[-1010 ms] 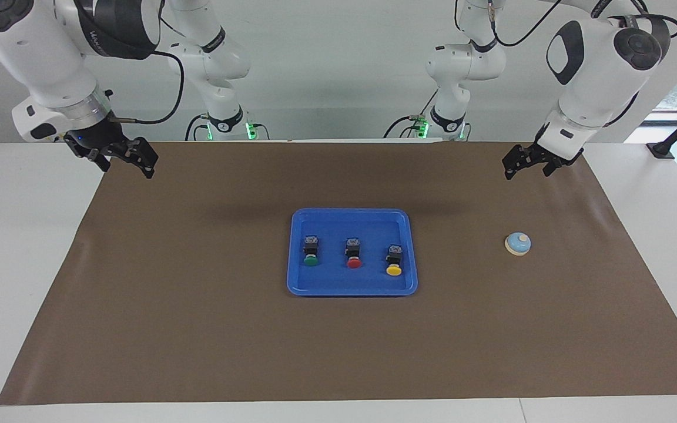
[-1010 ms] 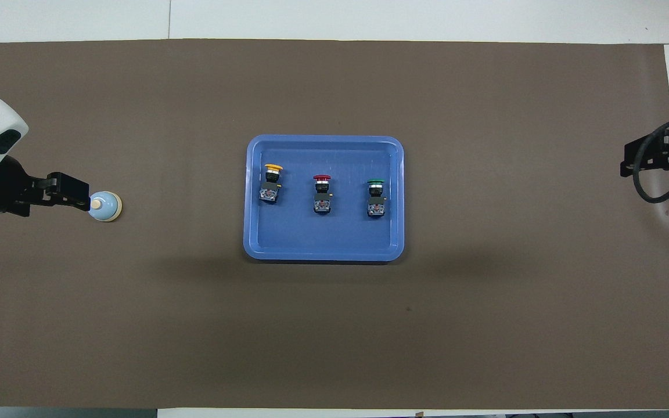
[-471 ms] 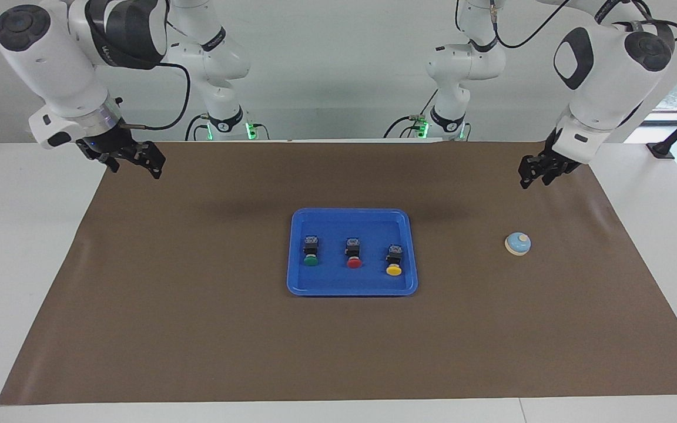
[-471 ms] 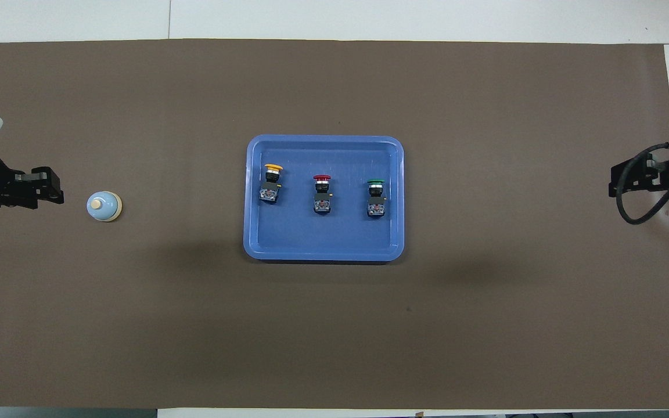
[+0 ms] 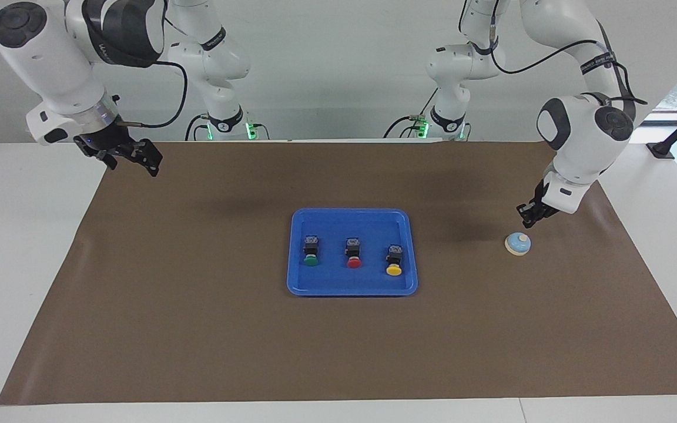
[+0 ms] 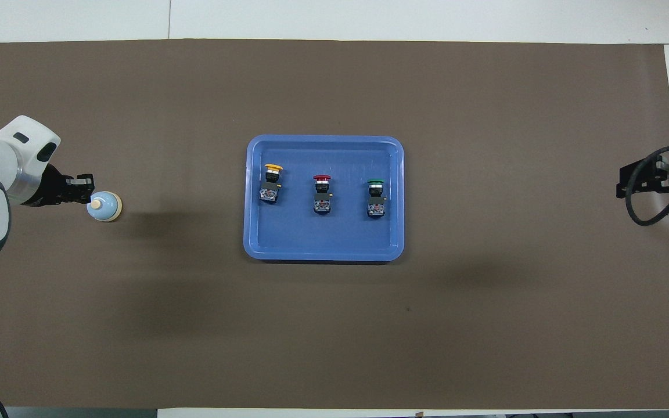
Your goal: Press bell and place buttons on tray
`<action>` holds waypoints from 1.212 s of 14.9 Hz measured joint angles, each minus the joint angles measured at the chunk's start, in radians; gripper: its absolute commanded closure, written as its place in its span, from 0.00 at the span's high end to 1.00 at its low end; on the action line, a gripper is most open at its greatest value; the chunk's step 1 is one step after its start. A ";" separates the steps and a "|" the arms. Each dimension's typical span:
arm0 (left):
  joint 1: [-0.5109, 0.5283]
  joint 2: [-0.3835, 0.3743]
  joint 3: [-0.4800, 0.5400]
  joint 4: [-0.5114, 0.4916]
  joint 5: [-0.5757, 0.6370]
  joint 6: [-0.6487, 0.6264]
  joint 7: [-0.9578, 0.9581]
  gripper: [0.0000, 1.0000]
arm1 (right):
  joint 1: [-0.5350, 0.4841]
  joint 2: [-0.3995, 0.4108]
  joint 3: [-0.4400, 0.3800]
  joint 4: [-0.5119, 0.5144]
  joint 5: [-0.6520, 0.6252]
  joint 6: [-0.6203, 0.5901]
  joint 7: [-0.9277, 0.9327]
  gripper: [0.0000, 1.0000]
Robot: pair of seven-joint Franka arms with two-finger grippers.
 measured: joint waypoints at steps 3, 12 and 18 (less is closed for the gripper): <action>0.016 0.025 0.001 -0.022 0.000 0.053 0.008 0.00 | -0.017 0.000 0.000 0.001 0.000 0.055 -0.013 1.00; 0.025 0.036 0.000 -0.066 0.000 0.111 0.014 0.00 | -0.019 -0.009 0.010 0.003 0.000 0.060 -0.152 1.00; 0.028 0.037 0.001 -0.106 0.000 0.165 0.014 0.00 | -0.019 -0.009 0.012 0.002 0.017 0.060 -0.152 1.00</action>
